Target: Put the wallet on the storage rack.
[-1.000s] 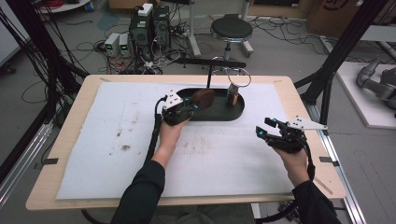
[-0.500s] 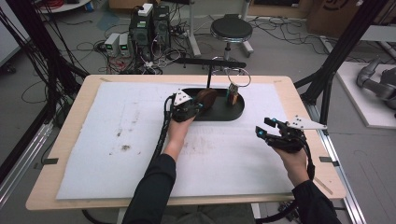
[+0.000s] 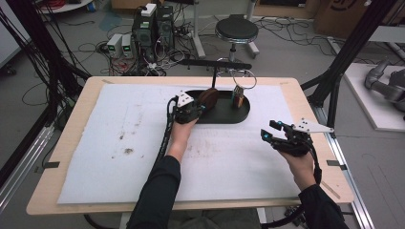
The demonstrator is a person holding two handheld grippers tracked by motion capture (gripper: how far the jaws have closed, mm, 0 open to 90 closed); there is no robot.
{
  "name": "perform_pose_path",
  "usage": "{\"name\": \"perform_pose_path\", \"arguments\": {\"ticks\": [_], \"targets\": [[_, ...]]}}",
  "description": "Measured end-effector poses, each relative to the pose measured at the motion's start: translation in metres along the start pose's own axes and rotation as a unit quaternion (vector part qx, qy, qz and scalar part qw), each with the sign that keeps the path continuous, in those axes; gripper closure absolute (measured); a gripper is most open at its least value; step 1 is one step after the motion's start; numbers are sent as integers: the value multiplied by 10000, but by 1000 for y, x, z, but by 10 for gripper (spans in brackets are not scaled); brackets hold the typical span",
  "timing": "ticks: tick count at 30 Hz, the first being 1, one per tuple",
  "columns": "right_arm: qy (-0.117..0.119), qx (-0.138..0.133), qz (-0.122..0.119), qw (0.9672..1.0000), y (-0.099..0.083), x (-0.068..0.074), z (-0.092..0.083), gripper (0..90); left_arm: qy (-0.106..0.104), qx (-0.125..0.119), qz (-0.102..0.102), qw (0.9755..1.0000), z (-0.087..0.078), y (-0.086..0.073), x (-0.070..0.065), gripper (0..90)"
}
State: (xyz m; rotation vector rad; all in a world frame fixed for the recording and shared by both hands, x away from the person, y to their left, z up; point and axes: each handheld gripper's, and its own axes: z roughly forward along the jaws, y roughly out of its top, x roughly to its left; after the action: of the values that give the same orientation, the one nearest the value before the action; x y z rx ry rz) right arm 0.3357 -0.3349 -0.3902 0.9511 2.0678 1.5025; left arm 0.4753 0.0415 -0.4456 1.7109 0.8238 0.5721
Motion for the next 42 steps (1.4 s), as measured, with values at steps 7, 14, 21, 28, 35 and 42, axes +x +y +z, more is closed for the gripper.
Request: {"name": "perform_pose_path", "arguments": {"ticks": [7,14,21,28,35,42], "targets": [[7,3,-21,10000,0,1,0,416,65,192,7,9998,1,0,-2,670],[2,-15,-18,10000,0,0,0,413,84,218,-62,9997,1,1,-1,633],[17,-1,-14,10000,0,1,0,413,89,258,-75,9996,0,1,-1,625],[17,-15,-22,10000,0,0,0,413,354,570,231,9975,-2,2,-1,504],[22,-22,-5,10000,0,0,-1,413,813,573,260,9947,-23,13,3,357],[11,-21,48,10000,0,-1,-1,393,694,367,550,9954,-65,24,-3,317]]}}
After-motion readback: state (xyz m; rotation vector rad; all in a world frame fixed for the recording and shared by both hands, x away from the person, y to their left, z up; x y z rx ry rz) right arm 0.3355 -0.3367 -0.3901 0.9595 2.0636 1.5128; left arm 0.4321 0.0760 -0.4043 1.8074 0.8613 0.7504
